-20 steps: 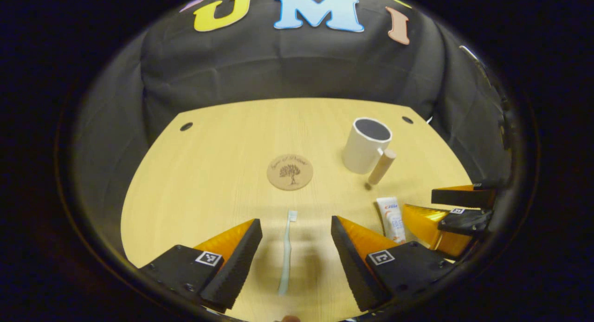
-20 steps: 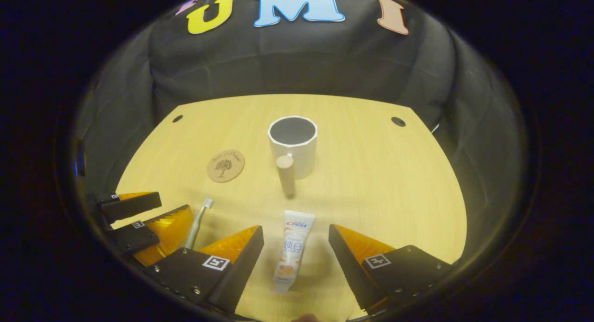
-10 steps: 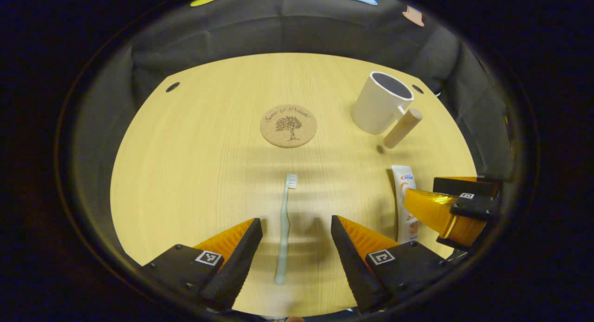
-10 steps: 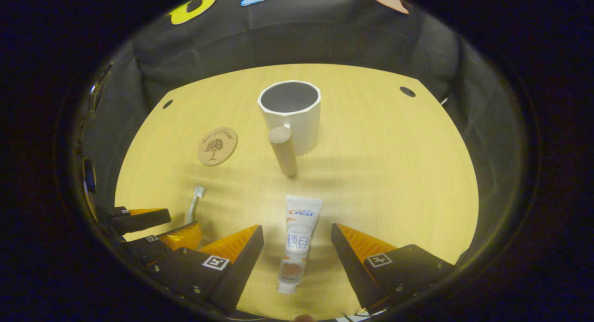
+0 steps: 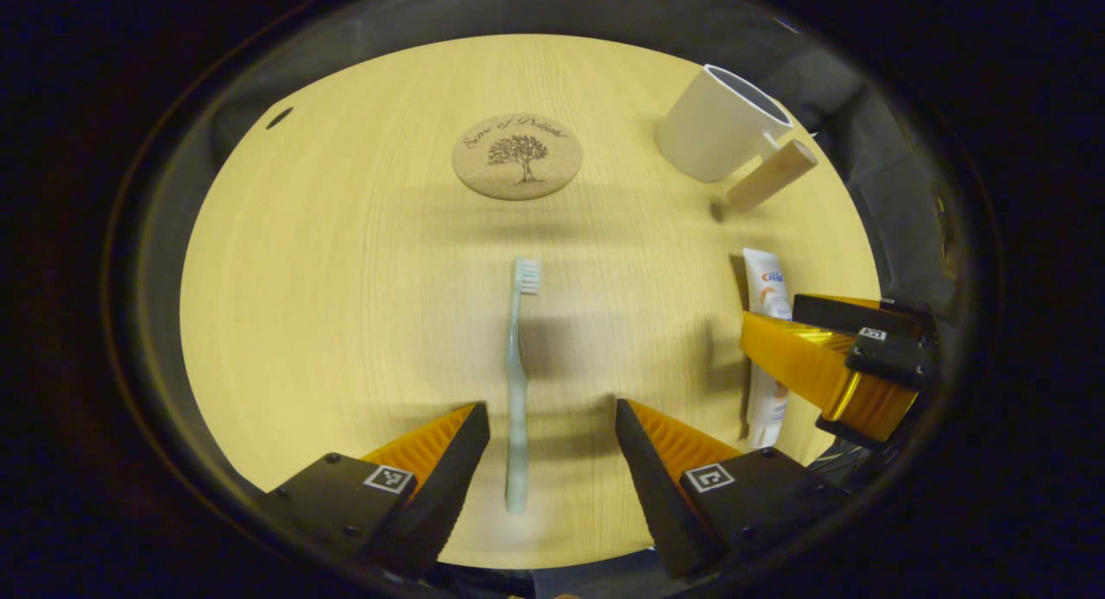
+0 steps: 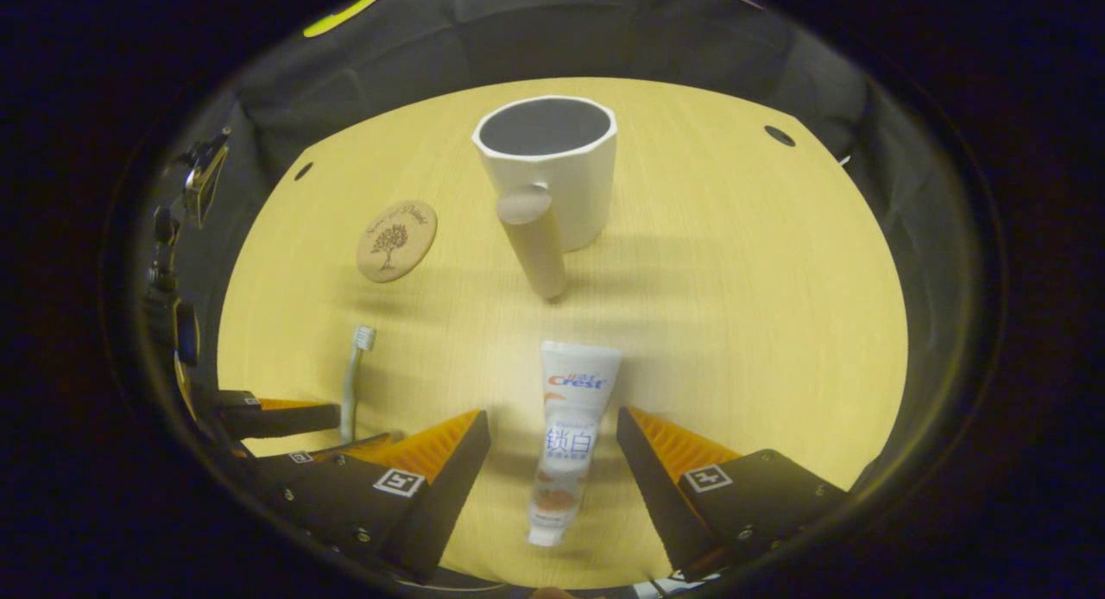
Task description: Put the toothbrush and toothpaste on the desktop into the cup, then pick up the cup and place it on the coaster on the desktop.
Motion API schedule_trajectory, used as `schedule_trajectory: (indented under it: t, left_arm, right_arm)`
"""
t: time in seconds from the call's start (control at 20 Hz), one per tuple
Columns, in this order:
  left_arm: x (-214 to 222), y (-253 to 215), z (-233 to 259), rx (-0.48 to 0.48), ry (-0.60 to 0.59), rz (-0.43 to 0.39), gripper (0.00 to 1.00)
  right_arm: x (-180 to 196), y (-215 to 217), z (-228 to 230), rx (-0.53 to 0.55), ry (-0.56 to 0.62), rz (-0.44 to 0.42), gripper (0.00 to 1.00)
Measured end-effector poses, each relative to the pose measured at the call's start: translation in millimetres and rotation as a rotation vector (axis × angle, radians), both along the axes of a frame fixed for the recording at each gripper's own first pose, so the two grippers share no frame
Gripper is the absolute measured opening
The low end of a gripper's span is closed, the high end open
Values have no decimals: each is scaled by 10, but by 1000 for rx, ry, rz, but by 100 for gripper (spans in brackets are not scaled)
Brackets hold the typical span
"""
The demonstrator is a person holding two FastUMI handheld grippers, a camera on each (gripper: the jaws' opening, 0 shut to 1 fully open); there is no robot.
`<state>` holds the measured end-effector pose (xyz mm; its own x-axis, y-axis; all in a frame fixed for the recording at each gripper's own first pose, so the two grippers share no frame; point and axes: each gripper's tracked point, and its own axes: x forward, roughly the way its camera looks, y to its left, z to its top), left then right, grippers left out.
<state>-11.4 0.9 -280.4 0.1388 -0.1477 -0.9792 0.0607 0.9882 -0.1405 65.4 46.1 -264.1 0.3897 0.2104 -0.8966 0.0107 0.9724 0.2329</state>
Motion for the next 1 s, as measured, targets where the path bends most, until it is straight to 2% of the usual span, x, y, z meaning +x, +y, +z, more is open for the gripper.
schedule_trajectory:
  t: [0.3,0.4,0.45,0.5,0.55,0.6,0.65,0.7,0.75,0.8,0.85,0.9,0.95,1.0]
  left_arm:
    - [56,101,-38,75,19,-33,93]
    - [64,139,-50,94,9,-40,80]
    - [62,154,-46,96,8,-41,72]
    - [61,166,-34,101,2,-44,69]
    - [60,161,-30,99,-2,-47,59]
    - [63,158,-31,98,-7,-46,53]
    - [63,156,-27,97,-15,-53,39]
    - [63,156,-20,97,-21,-61,39]
    - [61,156,-14,96,-30,-72,39]
    - [55,160,-5,96,-32,-85,39]
    - [72,172,-16,96,-42,-99,39]
    - [55,192,-13,101,-23,-75,38]
    - [51,161,0,98,-36,-77,13]
    - [43,169,-2,99,-31,-79,13]
  right_arm:
    - [24,21,-119,5,45,6,93]
    - [10,9,-140,-4,61,6,92]
    - [26,-12,-143,-13,53,8,88]
    - [19,-12,-152,-21,55,10,86]
    - [18,-29,-158,-28,57,6,81]
    - [13,-50,-175,-38,60,5,74]
    - [3,-78,-186,-49,63,3,63]
    - [-5,-93,-183,-51,65,3,60]
    - [-8,-87,-188,-49,66,5,53]
    - [-12,-111,-202,-54,66,4,54]
    - [-31,-118,-192,-46,71,-10,42]
    - [-15,-112,-183,-36,68,-15,40]
    - [-8,-110,-190,-29,70,-15,35]
    - [-9,-112,-201,-30,66,-15,35]
